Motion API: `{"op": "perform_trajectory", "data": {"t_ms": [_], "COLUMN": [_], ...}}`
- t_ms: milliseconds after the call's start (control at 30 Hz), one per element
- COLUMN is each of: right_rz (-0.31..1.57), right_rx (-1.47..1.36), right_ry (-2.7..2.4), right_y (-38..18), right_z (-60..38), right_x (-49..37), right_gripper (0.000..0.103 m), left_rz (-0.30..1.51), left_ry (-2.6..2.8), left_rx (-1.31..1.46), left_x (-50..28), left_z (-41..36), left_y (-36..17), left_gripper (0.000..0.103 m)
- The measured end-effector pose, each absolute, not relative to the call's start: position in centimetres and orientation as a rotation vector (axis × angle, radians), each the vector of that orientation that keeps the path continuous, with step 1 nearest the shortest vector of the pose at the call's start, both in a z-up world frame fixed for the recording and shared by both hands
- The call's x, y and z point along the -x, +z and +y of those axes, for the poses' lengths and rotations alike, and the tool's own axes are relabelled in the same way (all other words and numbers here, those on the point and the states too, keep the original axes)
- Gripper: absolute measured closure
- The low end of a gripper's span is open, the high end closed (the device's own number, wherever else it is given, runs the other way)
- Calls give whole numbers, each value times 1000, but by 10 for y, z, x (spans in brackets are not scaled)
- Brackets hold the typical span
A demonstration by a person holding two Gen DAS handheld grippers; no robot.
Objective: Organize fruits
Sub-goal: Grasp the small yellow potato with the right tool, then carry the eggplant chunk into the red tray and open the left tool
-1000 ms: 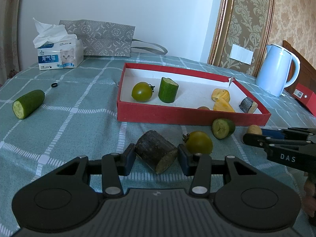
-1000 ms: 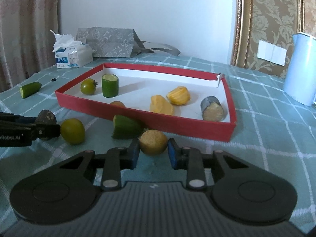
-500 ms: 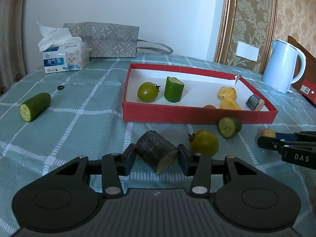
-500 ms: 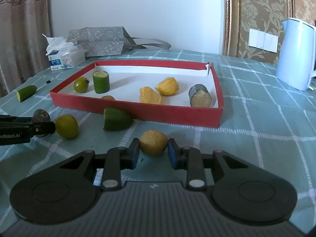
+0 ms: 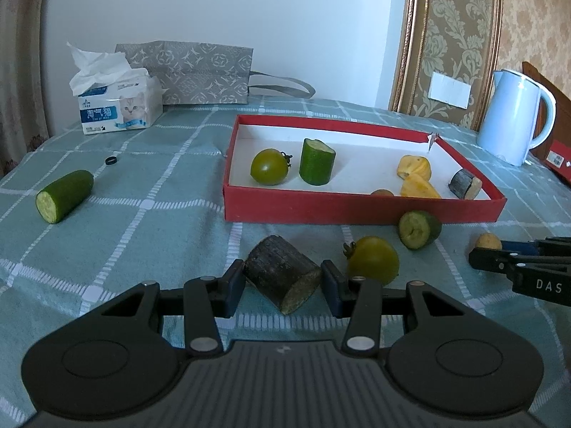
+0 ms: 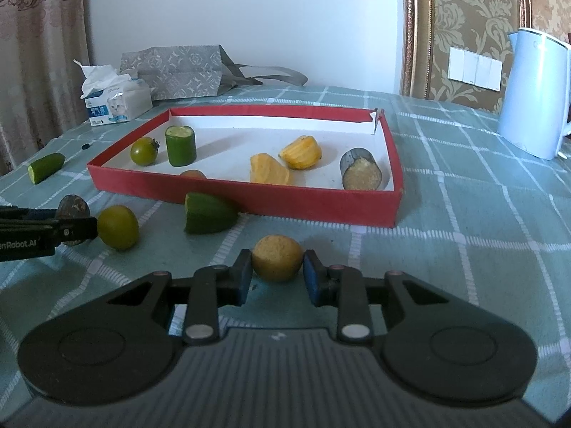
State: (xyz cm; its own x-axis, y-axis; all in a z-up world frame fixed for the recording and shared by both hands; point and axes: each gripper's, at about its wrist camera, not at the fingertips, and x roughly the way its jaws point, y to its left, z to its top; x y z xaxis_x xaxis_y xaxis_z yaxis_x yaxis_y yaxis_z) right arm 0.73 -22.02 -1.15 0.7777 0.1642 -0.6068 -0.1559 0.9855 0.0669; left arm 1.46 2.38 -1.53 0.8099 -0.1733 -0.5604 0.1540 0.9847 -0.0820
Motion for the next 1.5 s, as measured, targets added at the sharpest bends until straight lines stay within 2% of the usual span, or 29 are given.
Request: {"op": "perform_trajectory", "data": {"t_ms": [467,933,1500], "right_rz": [658,658,658], "right_rx": [-1,0,2], "right_ry": [169,169,168], "right_y": [-12,-12,-13], "right_z": [-219,-218,-218], "right_x": [-6,-7,-7], "right_gripper": [74,74,74], "left_rz": [602,545,591], "left_ry": [-162,-202,-214], "left_rx": [6,-51,-34], "left_x": [-18,-31,-98], "left_z": [22,1,-22], "left_y": [-12,14,15], "left_gripper": [58,58,58]}}
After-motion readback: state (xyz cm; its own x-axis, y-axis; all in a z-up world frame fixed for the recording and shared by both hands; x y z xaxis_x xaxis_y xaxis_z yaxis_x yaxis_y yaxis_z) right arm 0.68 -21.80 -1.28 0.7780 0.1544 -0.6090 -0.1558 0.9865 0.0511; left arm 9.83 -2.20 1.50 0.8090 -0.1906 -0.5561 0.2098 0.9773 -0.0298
